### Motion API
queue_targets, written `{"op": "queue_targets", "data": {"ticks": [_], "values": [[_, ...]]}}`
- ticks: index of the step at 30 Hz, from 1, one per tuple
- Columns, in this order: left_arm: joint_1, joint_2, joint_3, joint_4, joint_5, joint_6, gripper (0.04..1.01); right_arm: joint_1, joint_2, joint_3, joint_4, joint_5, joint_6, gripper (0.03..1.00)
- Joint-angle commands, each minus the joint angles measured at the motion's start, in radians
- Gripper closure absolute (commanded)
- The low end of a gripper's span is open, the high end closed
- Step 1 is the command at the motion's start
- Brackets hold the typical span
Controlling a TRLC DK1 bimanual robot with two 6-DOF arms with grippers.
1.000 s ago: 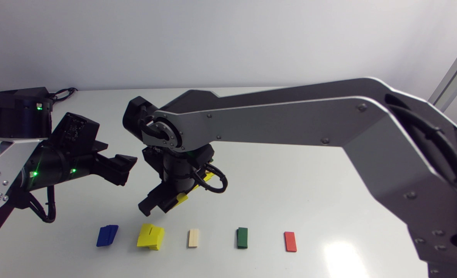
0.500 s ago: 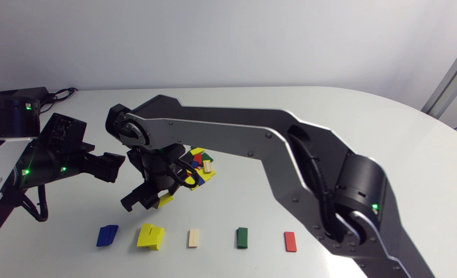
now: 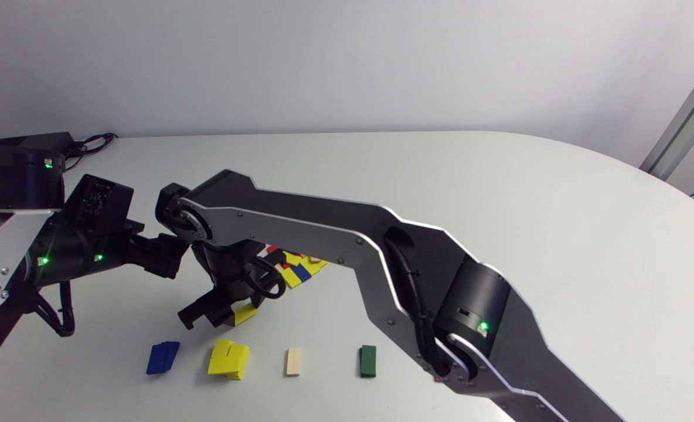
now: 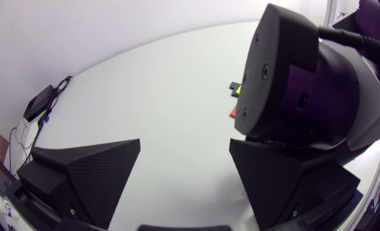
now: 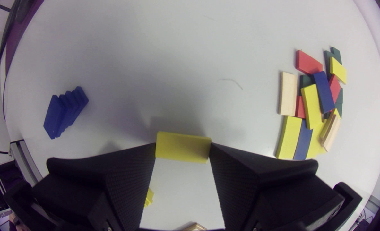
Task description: Take domino bricks one by one from the mixed stack on the table and place each onto the existing stack of the same color.
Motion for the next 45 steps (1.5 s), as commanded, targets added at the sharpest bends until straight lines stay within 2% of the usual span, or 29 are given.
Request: {"op": "queue_targets", "data": {"ticks": [1,2,6,8,11,13,16,21,25,29,32,37,40,42,45], "values": [[0.006,0.029,-0.014,0.001,-0.004,-0.019,0.056,0.001,0.03,0.03,-0.026,0.006,0.03,0.462],[0.006,0.033,-0.012,0.001,-0.004,-0.019,0.056,-0.002,0.03,0.035,-0.032,0.005,0.03,0.428],[0.006,0.044,-0.001,0.002,-0.004,-0.027,0.056,-0.013,0.015,0.049,-0.043,0.005,0.025,0.166],[0.008,0.044,0.003,0.002,-0.004,-0.032,0.056,-0.016,0.004,0.044,-0.043,0.002,0.024,0.098],[0.018,0.041,0.011,-0.001,-0.004,-0.032,0.056,-0.016,-0.014,0.03,-0.043,0.008,0.025,0.093],[0.028,0.036,0.017,-0.007,-0.004,-0.032,0.056,-0.017,-0.043,0.01,-0.043,0.042,0.025,0.093],[0.046,0.038,0.029,-0.016,-0.002,-0.036,0.056,-0.037,-0.114,-0.06,-0.015,0.062,0.025,0.093],[0.075,0.056,0.074,-0.044,0.024,-0.062,0.056,-0.117,-0.289,-0.249,0.081,0.109,0.025,0.093],[0.055,0.116,0.104,-0.054,0.053,-0.058,0.056,-0.187,-0.433,-0.399,0.163,0.138,0.018,0.093],[-0.025,0.162,0.12,-0.096,0.075,-0.015,0.057,-0.249,-0.551,-0.545,0.232,0.138,0.001,0.093],[-0.077,0.184,0.134,-0.13,0.076,0.068,0.075,-0.287,-0.626,-0.642,0.279,0.131,-0.018,0.093],[-0.097,0.303,0.242,-0.26,0.108,0.192,0.121,-0.322,-0.733,-0.789,0.345,0.118,-0.038,0.092],[-0.104,0.383,0.307,-0.334,0.11,0.243,0.179,-0.33,-0.778,-0.864,0.376,0.103,-0.042,0.092],[-0.124,0.423,0.334,-0.364,0.111,0.261,0.216,-0.339,-0.803,-0.906,0.399,0.094,-0.047,0.092],[-0.17,0.471,0.336,-0.372,0.11,0.28,0.225,-0.361,-0.836,-0.944,0.414,0.077,-0.053,0.092]]}}
